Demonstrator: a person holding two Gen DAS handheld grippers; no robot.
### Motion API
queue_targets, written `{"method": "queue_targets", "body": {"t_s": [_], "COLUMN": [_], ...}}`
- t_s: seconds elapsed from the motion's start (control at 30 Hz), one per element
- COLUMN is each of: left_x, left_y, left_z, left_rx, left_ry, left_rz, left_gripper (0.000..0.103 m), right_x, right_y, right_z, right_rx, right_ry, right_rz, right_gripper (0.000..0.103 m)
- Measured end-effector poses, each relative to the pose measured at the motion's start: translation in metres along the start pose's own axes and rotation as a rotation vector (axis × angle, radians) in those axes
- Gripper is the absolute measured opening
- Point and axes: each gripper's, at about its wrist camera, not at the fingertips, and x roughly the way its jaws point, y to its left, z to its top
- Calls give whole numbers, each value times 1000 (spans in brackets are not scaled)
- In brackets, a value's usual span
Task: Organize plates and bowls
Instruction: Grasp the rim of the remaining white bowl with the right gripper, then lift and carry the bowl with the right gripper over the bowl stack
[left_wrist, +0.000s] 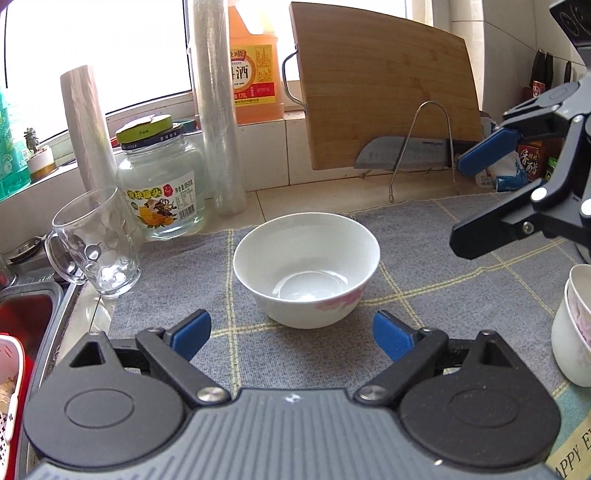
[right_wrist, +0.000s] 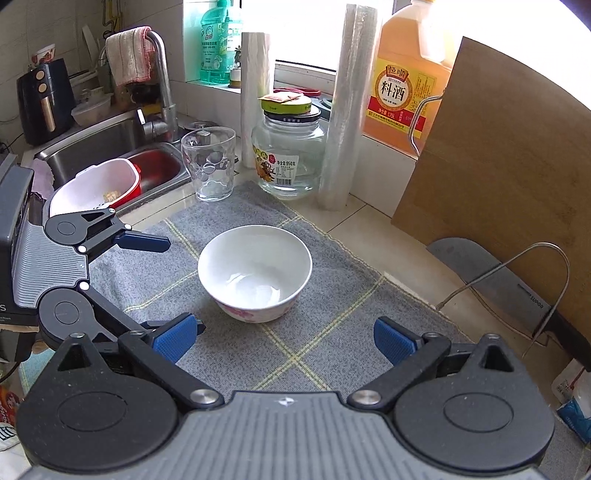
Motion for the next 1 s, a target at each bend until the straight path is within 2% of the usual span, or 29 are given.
{"method": "queue_targets", "body": {"t_s": [0.37,0.7,1.0], "left_x": [27,39,43], "left_y": [-4,1,4], "left_z": [3,8,11], "left_rx": [47,45,45], "left_ry": [-6,-21,-35], "left_rz": [-38,-58,-86], "left_gripper": [94,94,92], "right_x": [54,95,114], "right_y": [-11,-16,-18], "right_z": [30,43,45], "right_rx": [20,16,21], "right_ry": [49,98,137], "right_rz": [74,134,176], "right_gripper": [103,102,86]}}
